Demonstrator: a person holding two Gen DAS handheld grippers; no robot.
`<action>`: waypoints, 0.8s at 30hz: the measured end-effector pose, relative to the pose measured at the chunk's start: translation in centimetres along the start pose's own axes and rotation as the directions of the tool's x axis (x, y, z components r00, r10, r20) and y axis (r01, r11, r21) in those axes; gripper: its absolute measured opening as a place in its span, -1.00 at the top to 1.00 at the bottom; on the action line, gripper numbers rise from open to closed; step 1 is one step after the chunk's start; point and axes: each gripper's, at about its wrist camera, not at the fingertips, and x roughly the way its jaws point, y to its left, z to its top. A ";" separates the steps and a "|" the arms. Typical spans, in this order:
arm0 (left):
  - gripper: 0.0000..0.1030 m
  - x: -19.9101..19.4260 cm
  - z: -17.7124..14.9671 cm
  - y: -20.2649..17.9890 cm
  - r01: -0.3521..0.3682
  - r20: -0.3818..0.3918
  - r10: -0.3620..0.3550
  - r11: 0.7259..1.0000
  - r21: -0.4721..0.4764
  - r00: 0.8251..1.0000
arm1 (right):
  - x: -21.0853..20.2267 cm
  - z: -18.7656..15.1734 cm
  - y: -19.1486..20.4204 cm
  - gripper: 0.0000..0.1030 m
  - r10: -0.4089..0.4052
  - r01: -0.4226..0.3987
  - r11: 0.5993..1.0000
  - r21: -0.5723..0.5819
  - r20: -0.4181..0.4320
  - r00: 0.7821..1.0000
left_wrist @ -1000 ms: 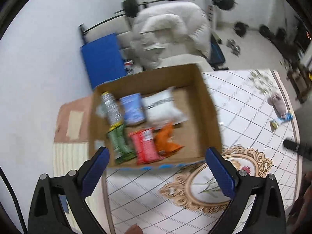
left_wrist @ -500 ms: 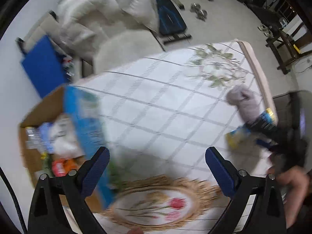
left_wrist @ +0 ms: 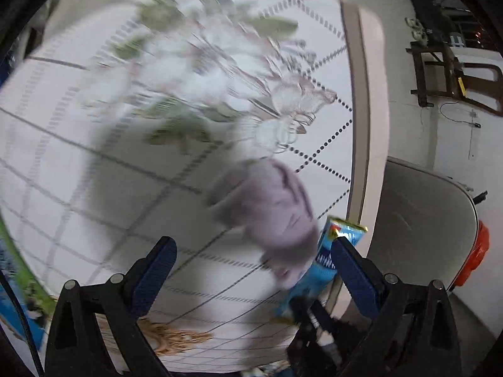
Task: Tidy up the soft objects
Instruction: 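Grasp the lilac cloth with the left tool while the right grasps the blue Nestlé tube, then drop the lilac cloth and blue tube into the box, opening both tools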
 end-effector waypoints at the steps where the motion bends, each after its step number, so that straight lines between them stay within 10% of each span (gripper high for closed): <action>1: -0.95 0.6 0.4 -0.3 0.004 -0.007 -0.004 1.000 -0.010 1.000 | 0.0 0.1 -0.7 0.27 0.019 -0.019 1.000 0.008 -0.009 1.000; 6: -0.87 2.5 0.9 -2.6 -0.098 0.015 0.097 0.995 0.034 0.995 | -0.8 0.8 -4.0 -0.04 0.111 -0.111 0.991 0.078 -0.005 0.994; 13: 0.14 1.5 -2.2 -4.4 -0.345 0.201 0.302 0.909 0.235 0.932 | 0.0 2.6 -3.4 -0.07 0.061 -0.062 0.996 0.061 0.017 0.998; 15: 0.16 1.3 -3.1 -3.4 -0.339 0.210 0.294 0.913 0.228 0.932 | -0.1 2.7 -1.8 -0.01 -0.023 0.022 1.000 0.012 0.052 0.998; 18: 0.18 0.6 -5.1 -1.5 -0.332 0.226 0.285 0.920 0.210 0.931 | -0.2 2.1 0.5 0.63 -0.138 0.144 0.988 -0.053 0.101 0.985; 24: 0.18 -5.7 -12.8 5.0 -0.183 0.293 0.126 0.967 0.177 0.948 | -2.4 -1.5 4.0 0.72 -0.038 0.051 0.991 -0.121 0.105 0.994</action>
